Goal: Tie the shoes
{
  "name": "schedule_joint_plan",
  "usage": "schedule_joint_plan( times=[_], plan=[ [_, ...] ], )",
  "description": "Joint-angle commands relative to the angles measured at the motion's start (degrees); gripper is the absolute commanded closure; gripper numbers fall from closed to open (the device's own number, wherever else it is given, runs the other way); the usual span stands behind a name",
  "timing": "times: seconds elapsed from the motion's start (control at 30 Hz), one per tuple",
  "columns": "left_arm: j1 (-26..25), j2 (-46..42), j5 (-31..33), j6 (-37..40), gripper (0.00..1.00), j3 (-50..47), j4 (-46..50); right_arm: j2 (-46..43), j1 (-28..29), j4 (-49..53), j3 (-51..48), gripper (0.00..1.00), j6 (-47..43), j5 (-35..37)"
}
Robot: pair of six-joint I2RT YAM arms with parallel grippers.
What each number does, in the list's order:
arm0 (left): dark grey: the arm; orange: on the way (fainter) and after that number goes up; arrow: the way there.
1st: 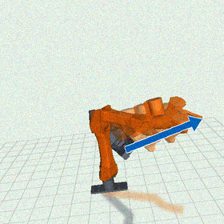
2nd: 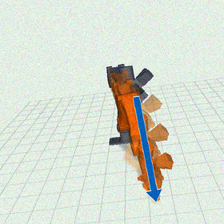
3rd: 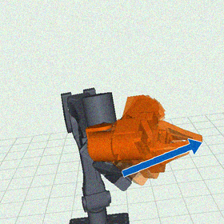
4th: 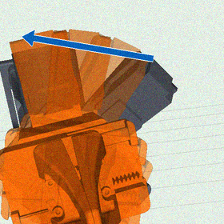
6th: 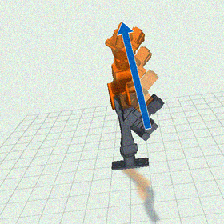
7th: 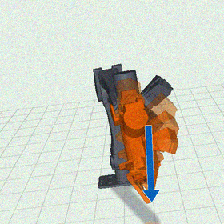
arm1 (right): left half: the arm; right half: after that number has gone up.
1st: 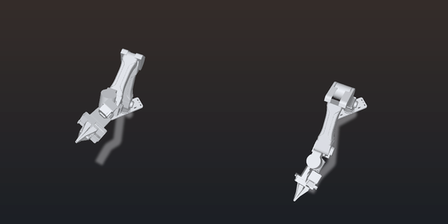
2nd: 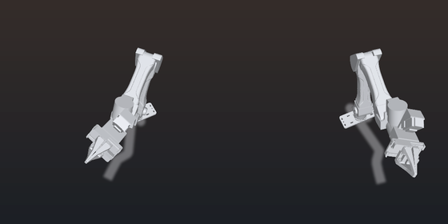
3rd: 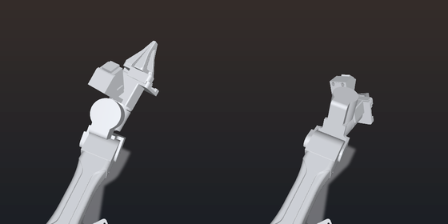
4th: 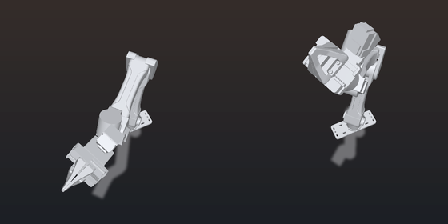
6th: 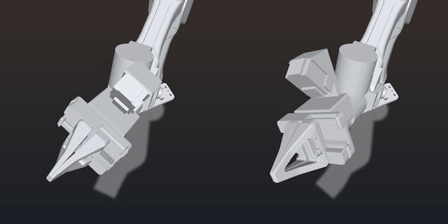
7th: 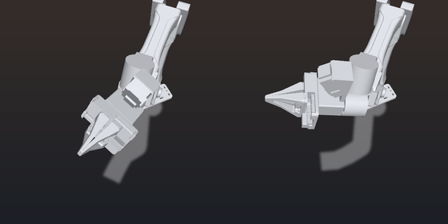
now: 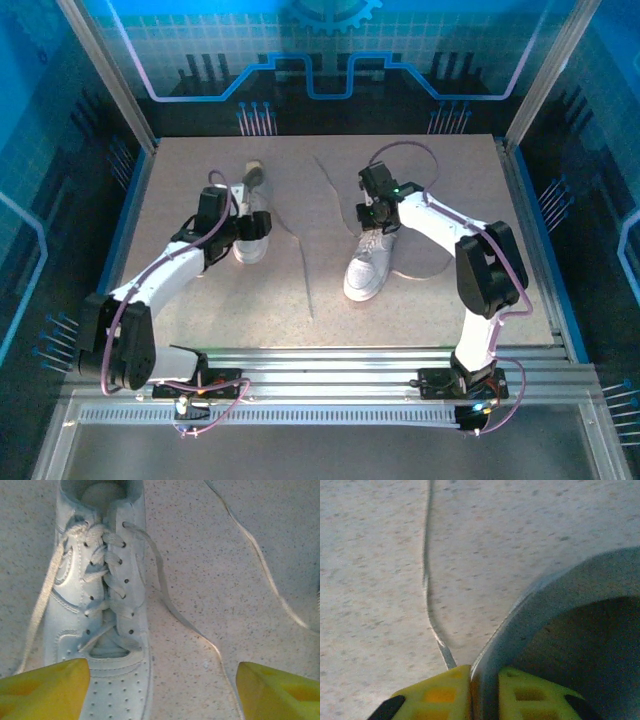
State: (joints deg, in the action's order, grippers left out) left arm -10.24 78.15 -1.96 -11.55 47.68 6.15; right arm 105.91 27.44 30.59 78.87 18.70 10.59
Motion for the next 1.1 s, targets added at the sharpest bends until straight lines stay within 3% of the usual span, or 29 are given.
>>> schedule_joint_plan(
  times=[0.0, 0.13, 0.17, 0.23, 0.3, 0.4, 0.57, 0.73, 1.07],
  plan=[
    [-1.63, 3.25, -0.52, -4.34, 0.3, 4.31, 3.35, -0.46, 3.62, -0.11, 0.76, 0.88, 2.39, -4.77],
    [-4.41, 9.96, 0.96, -7.88, 0.37, 11.21, 7.01, 0.26, 4.28, -0.49, 0.8, 0.87, 1.97, -6.22],
    [-5.21, 11.89, 1.44, -8.45, 0.37, 13.2, 8.0, 0.42, 4.28, -0.24, 0.99, 0.82, 2.07, -6.26],
    [-7.37, 16.85, 3.33, -9.41, 0.4, 18.44, 11.19, -0.03, 4.25, 0.71, 1.62, 0.61, 1.65, -6.43],
    [-9.25, 21.9, 5.38, -10.12, 0.41, 24.27, 14.46, -1.53, 4.2, 1.26, 1.72, 0.47, 1.18, -6.15],
    [-11.55, 30.54, 8.73, -11.01, 0.42, 34.83, 20.49, -3.85, 3.34, 3.12, 2.34, 0.33, 0.91, -7.05],
    [-14.6, 46.26, 14.96, -11.96, 0.44, 58.01, 32.41, -6.82, 0.65, 10.14, 3.28, 0.3, 0.43, -6.63],
    [-16.64, 59.61, 17.77, -11.34, 0.44, 78.11, 40.29, -12.72, -6.09, 13.37, -4.17, 0.31, 5.05, -4.33],
    [-20.17, 74.91, 17.53, -7.04, 0.4, 96.47, 42.64, -16.9, -19.52, 17.75, -18.48, 0.23, 7.77, 0.79]
  ],
)
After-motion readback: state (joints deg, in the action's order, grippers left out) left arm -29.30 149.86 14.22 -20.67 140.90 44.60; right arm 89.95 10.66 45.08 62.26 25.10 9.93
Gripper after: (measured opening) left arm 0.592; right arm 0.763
